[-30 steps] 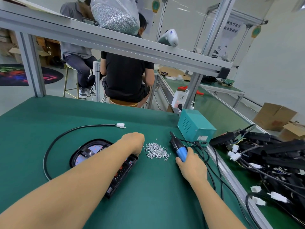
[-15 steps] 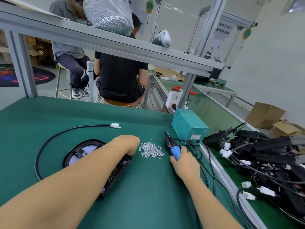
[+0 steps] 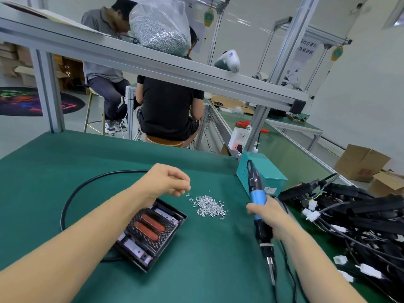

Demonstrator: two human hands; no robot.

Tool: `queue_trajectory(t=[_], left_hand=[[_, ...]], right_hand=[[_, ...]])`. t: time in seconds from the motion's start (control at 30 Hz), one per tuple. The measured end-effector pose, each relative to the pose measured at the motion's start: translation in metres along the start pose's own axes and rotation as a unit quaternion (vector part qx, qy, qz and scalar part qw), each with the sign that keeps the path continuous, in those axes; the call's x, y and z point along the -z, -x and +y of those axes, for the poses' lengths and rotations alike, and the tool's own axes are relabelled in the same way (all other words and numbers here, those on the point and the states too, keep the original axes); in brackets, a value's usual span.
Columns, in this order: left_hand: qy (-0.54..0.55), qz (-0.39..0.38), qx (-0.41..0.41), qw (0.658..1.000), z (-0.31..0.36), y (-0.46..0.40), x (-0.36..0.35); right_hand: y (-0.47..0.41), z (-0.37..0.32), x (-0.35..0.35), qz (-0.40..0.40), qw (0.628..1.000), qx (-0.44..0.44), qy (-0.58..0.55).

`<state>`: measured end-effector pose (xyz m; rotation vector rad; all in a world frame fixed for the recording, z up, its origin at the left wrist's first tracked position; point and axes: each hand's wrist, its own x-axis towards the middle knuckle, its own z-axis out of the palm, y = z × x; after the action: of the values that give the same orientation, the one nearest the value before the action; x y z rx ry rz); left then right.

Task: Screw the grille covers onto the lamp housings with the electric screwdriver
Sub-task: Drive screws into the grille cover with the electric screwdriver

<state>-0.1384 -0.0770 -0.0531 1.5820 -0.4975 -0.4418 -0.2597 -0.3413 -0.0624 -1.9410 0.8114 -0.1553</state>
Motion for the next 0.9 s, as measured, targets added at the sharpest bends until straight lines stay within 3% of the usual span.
queue_trajectory(t=[0.1,0.2,0.33,0.47,0.6,0.9], left_hand=[[0.152,0.038,0.007,0.988,0.002,0.023,0.014],[0.227,0.050,0.007,0.973,0.003,0.046,0.018],[0.283,0.054,0.006,0.957,0.001,0.071,0.017],[0.275,0.051,0.009,0.960,0.002,0.089,0.013],[0.271,0.048,-0.011,0.961,0.005,0.101,0.009],[0.284,0.057,-0.034,0.957,0.006,0.106,0.007]], right_hand=[[0.019,-0.032,0.010,-0.035,0.961,0.010,-0.276],[0.046,-0.069,0.008,-0.062,0.856,0.090,-0.506],[0.084,-0.111,-0.015,-0.064,0.748,0.203,-0.629],[0.108,-0.134,-0.039,-0.066,0.673,0.240,-0.696],[0.121,-0.145,-0.059,-0.076,0.657,0.269,-0.701],[0.127,-0.146,-0.072,-0.077,0.679,0.299,-0.667]])
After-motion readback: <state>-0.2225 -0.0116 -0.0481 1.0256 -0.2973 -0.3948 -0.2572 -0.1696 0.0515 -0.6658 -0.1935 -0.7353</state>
